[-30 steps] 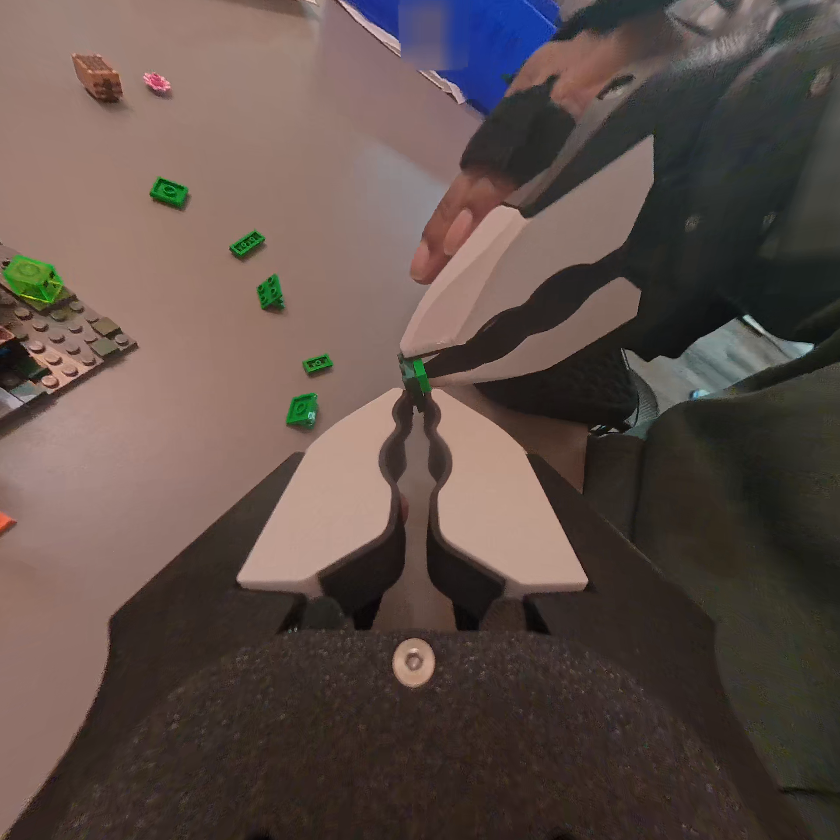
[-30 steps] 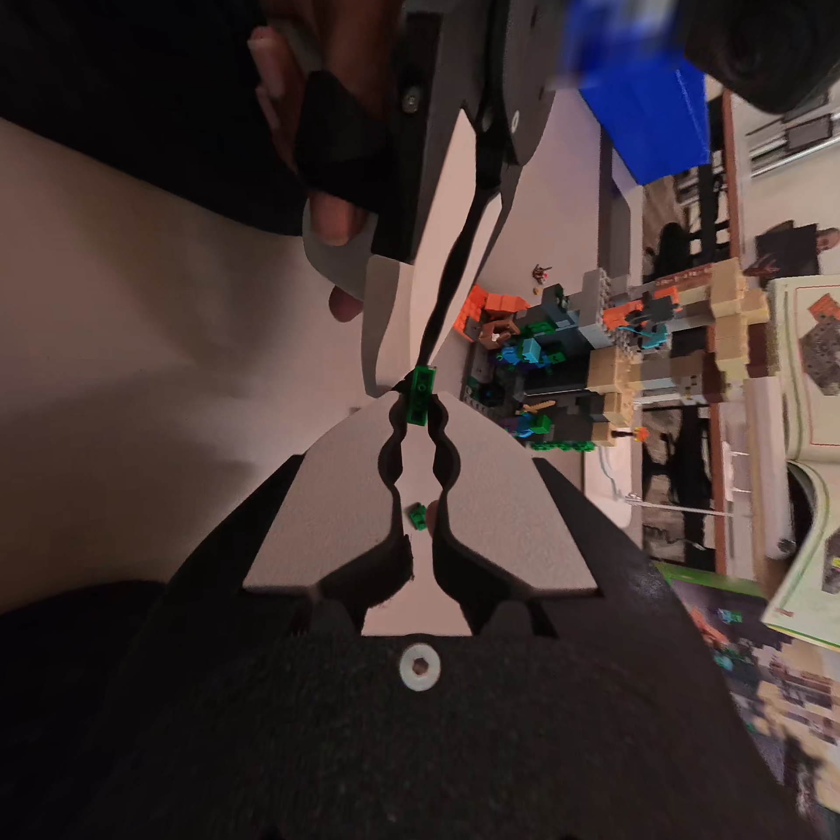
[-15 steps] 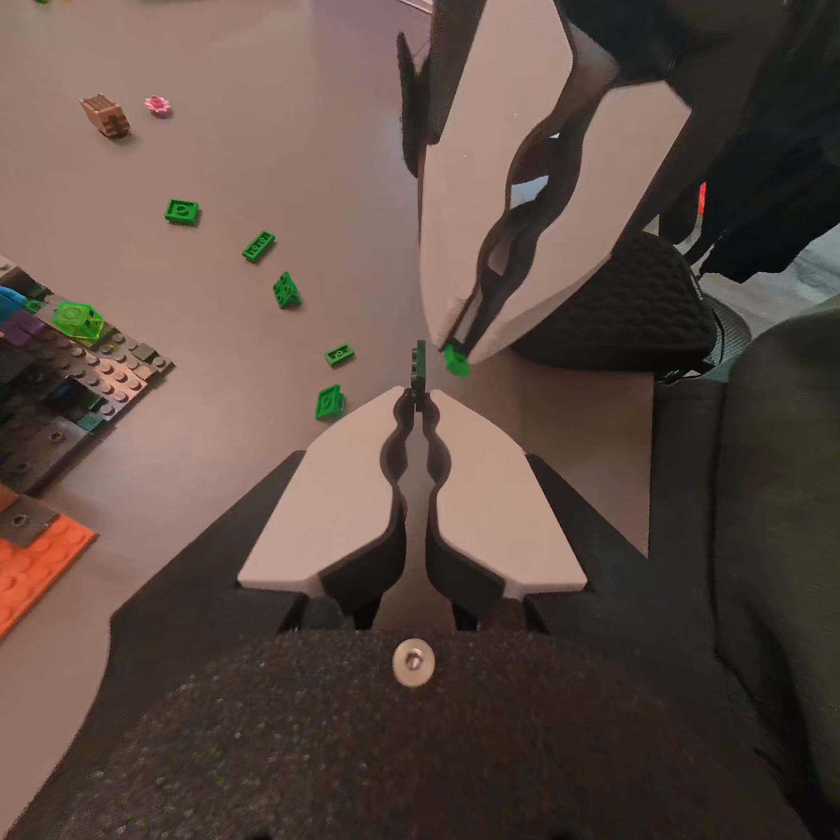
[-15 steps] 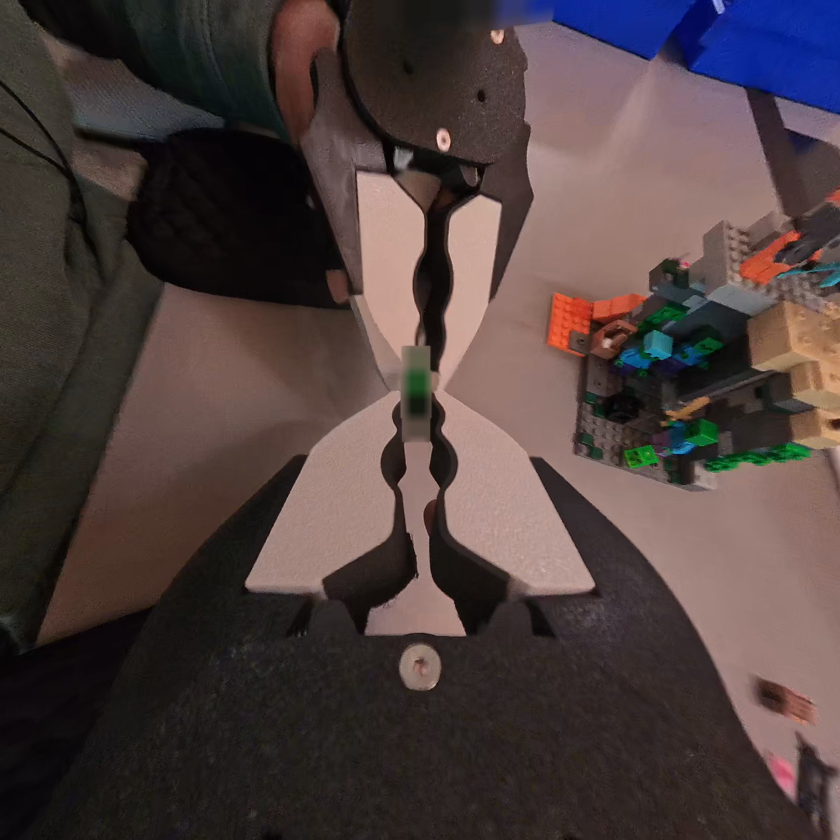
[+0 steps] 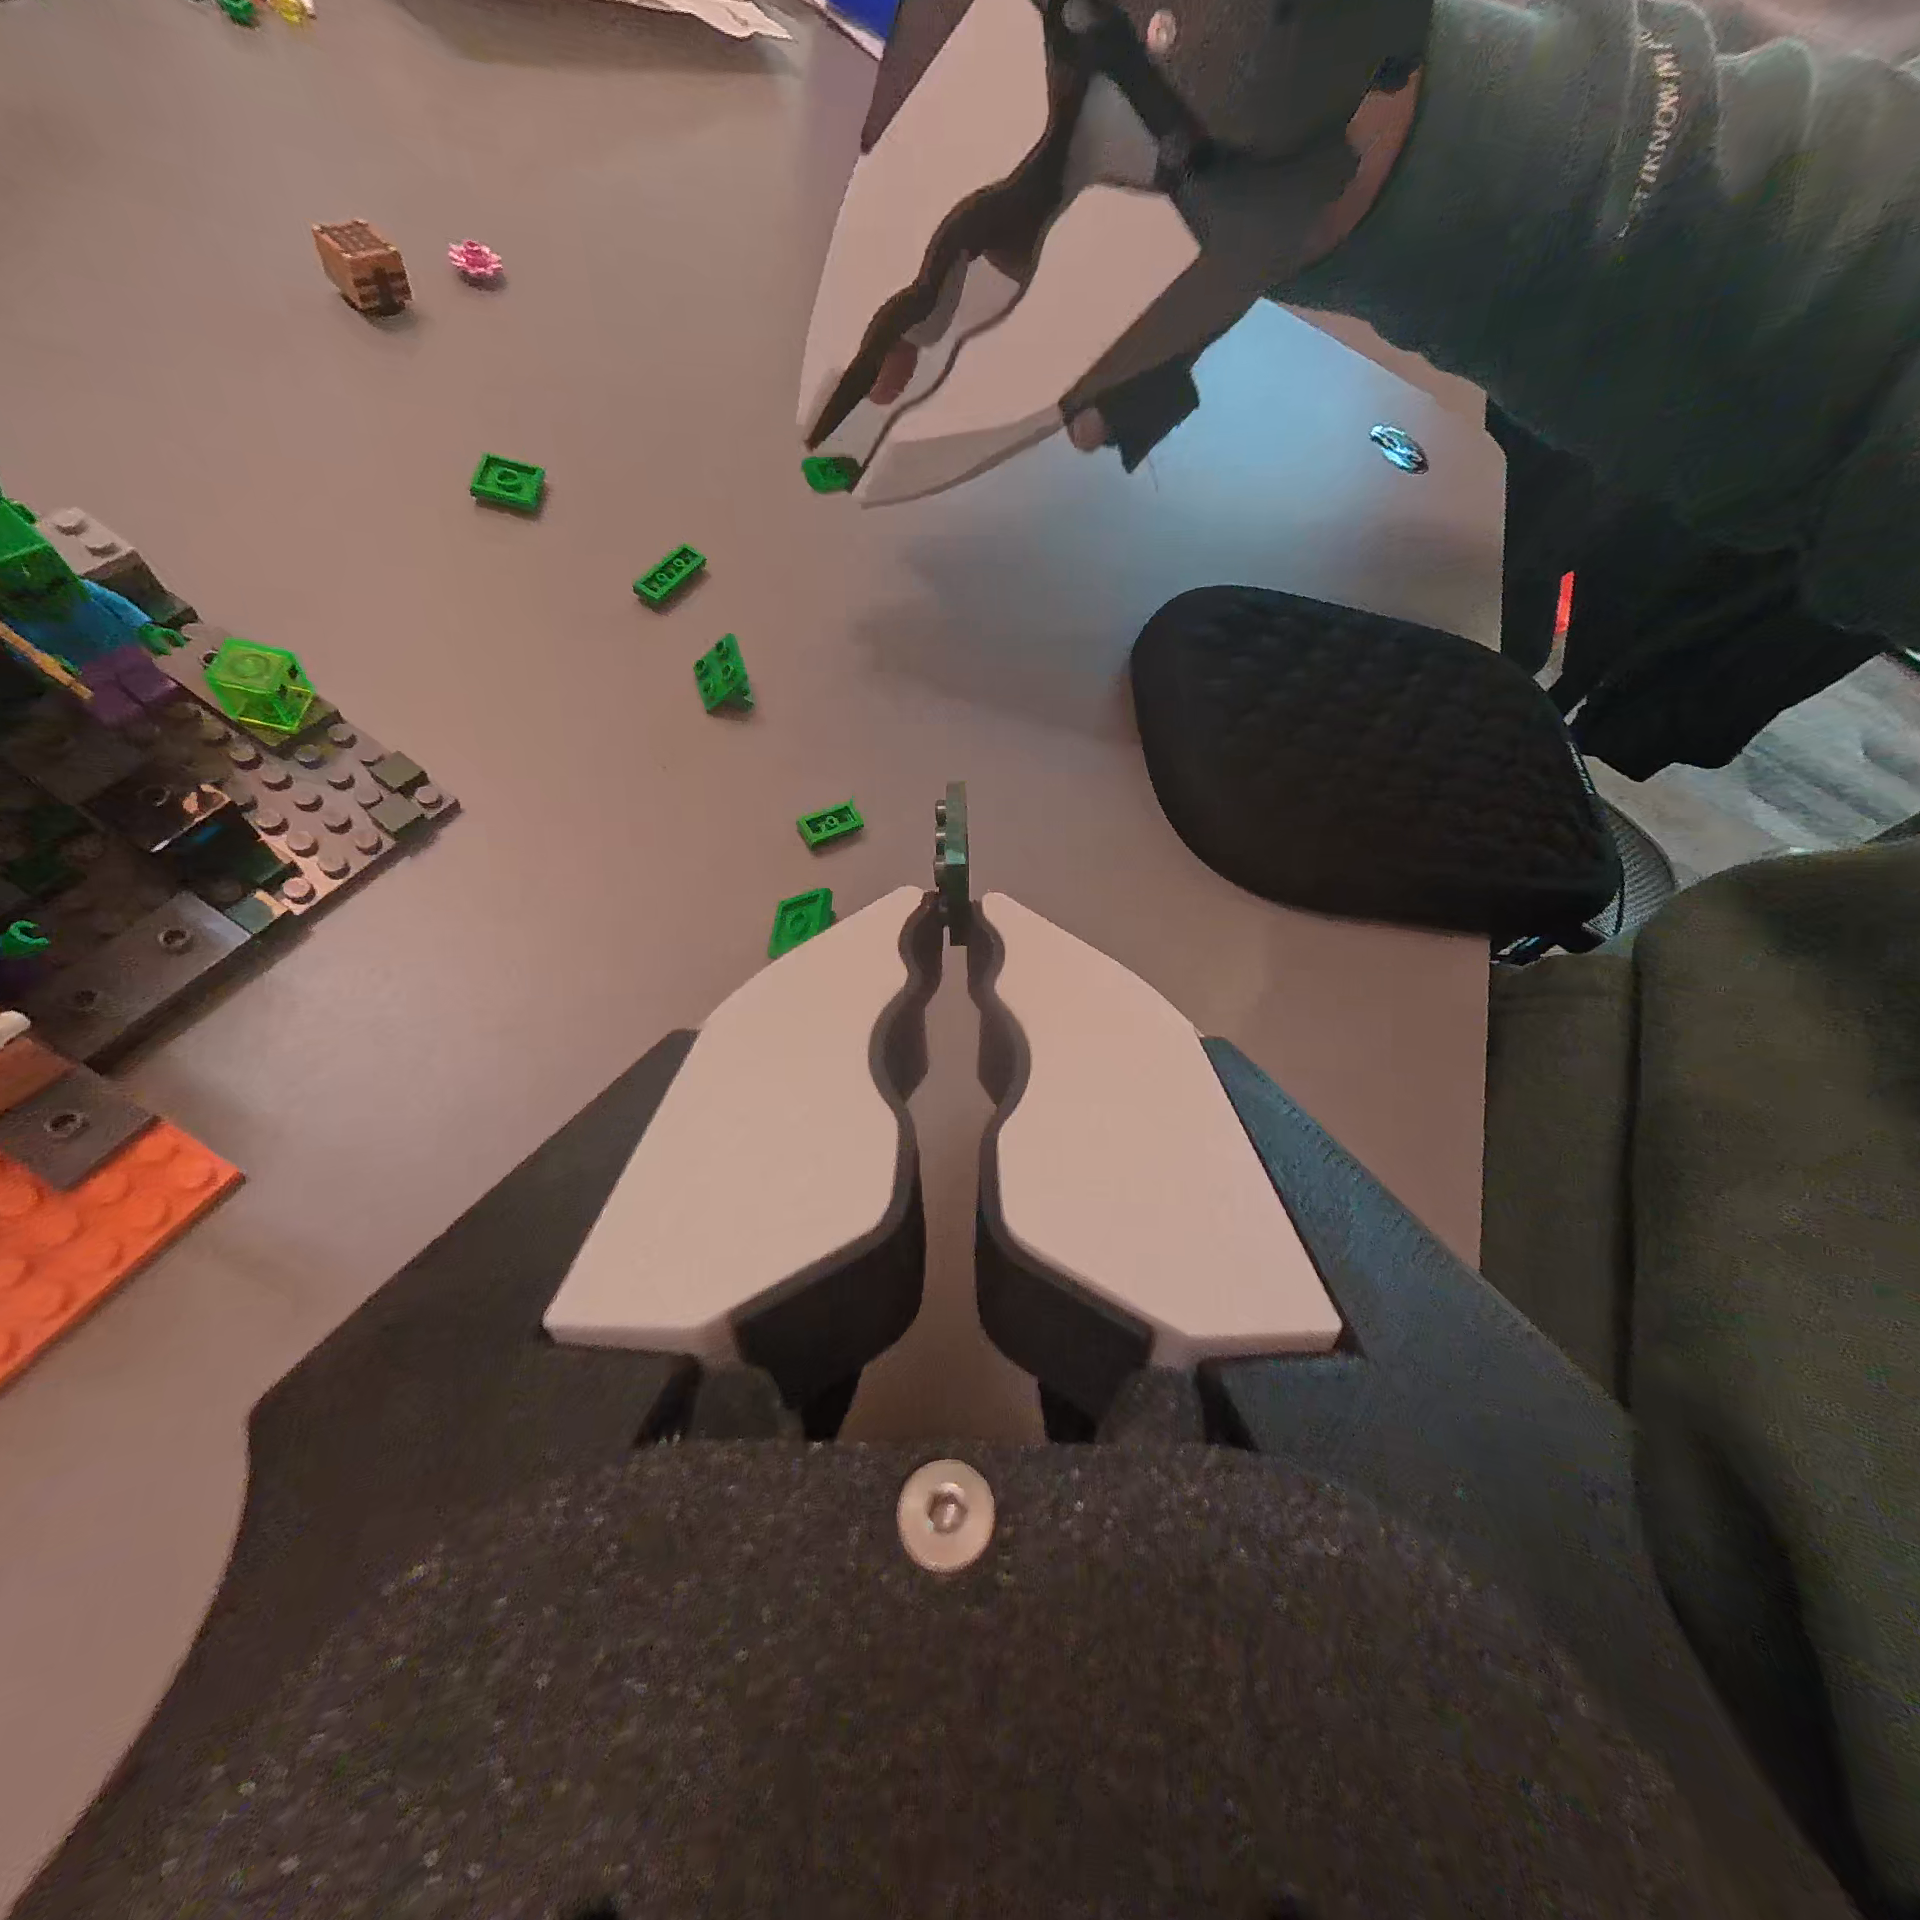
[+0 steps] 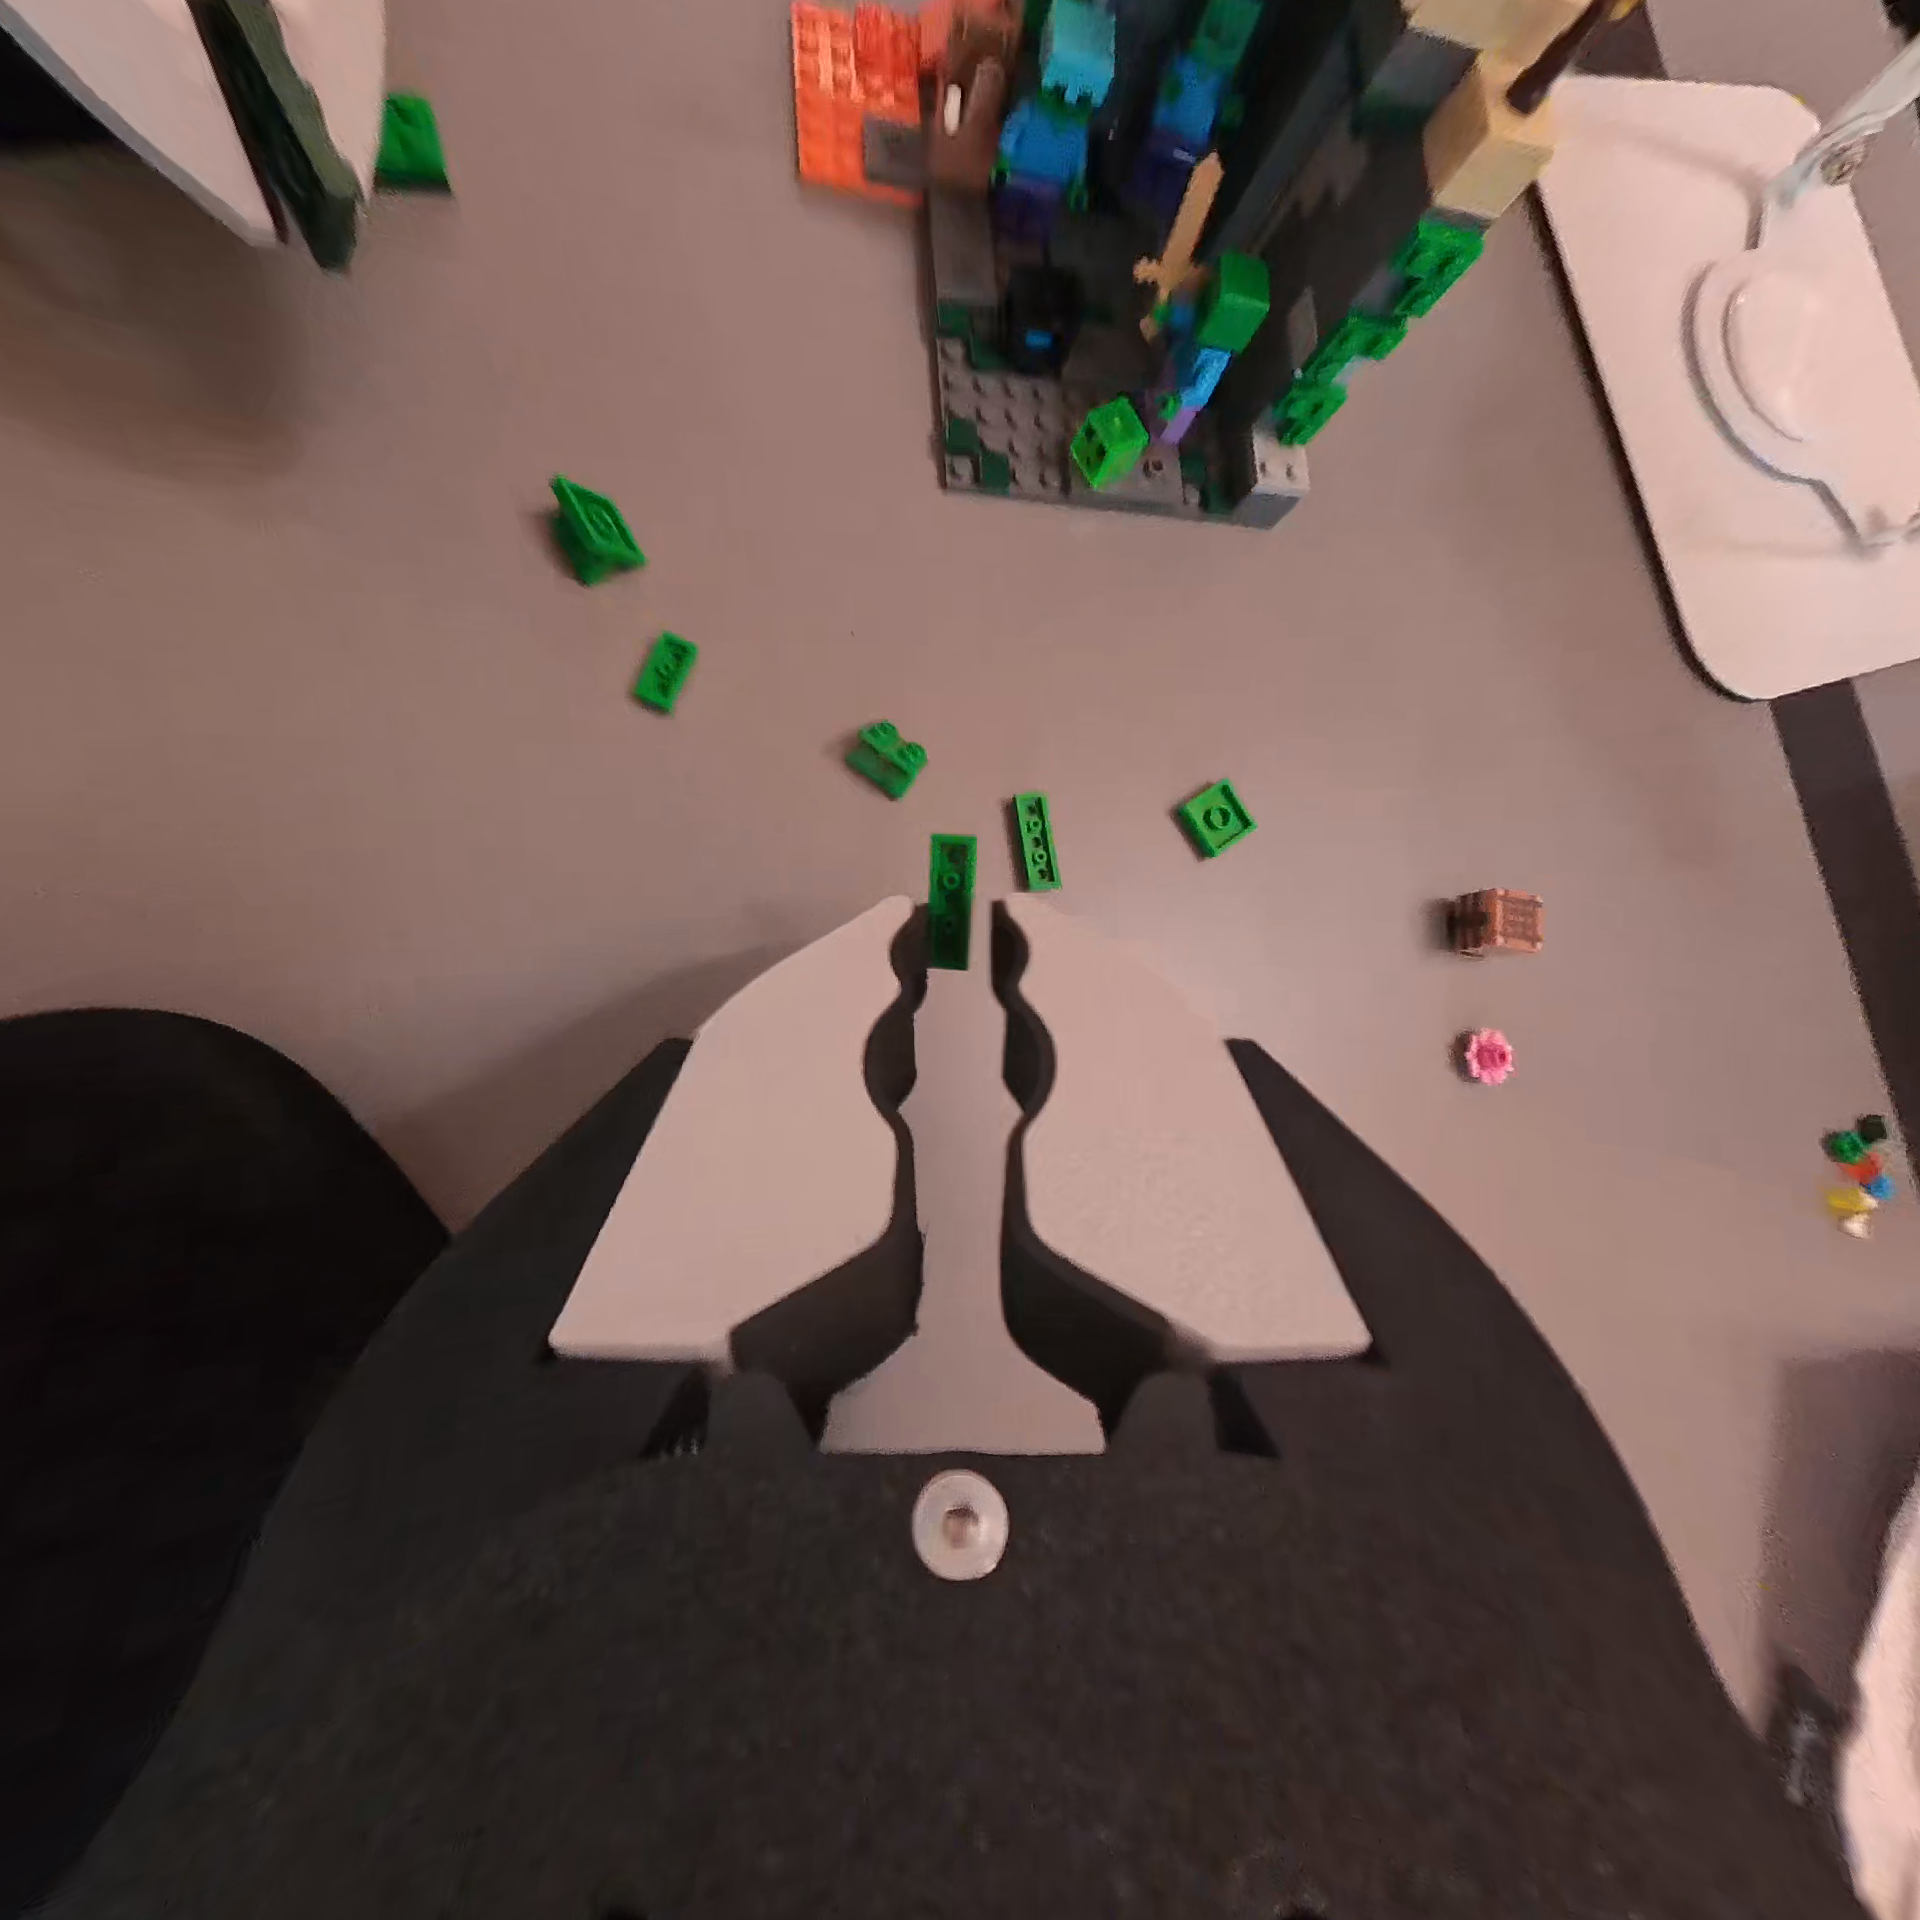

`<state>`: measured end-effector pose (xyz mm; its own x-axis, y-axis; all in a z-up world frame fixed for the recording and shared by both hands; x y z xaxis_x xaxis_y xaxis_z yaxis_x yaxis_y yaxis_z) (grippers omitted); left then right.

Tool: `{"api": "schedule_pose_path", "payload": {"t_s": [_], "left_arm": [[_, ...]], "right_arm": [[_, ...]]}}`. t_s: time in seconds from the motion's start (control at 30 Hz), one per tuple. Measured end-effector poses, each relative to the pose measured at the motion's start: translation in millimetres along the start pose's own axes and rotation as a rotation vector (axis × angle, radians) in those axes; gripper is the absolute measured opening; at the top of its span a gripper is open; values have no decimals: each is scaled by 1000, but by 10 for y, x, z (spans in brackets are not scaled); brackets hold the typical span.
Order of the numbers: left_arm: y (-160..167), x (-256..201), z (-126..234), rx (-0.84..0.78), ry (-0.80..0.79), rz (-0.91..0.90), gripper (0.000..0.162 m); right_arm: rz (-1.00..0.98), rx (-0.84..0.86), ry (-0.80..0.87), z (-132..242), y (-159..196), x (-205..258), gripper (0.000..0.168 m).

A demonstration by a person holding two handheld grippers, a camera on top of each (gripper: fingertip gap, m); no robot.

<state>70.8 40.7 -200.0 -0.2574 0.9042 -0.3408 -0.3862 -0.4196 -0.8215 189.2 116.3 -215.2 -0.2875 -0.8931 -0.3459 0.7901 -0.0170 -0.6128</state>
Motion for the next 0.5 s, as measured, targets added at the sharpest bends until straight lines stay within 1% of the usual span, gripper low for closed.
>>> {"api": "schedule_pose_path", "payload": {"t_s": [0.07, 0.23, 0.43, 0.47, 0.5], "left_arm": [[-13, 6, -11, -5, -5, -2, 4], [7, 46, -7, -1, -25, 1, 4], [26, 49, -28, 3, -24, 0, 4], [28, 47, -36, 4, -23, 0, 4], [29, 44, -44, 6, -20, -1, 4]], "right_arm": [[25, 13, 14, -51, 7, 16, 18], [-3, -26, -9, -61, -86, 58, 34], [17, -81, 19, -1, -173, 109, 36], [29, -91, 31, 9, -186, 121, 33], [41, -101, 42, 19, -198, 133, 26]]}}
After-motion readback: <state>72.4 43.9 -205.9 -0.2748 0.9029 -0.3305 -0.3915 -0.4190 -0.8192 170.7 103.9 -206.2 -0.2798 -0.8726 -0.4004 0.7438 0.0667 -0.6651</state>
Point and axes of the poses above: each gripper's, where its closed fingertips meet, z back along the fingers, y out of its underside, x = y × z across the jaws, the point moved 1 cm from there along z, back along the fingers, and after that the axes turned 6 degrees about y, right-handed, at the moved point
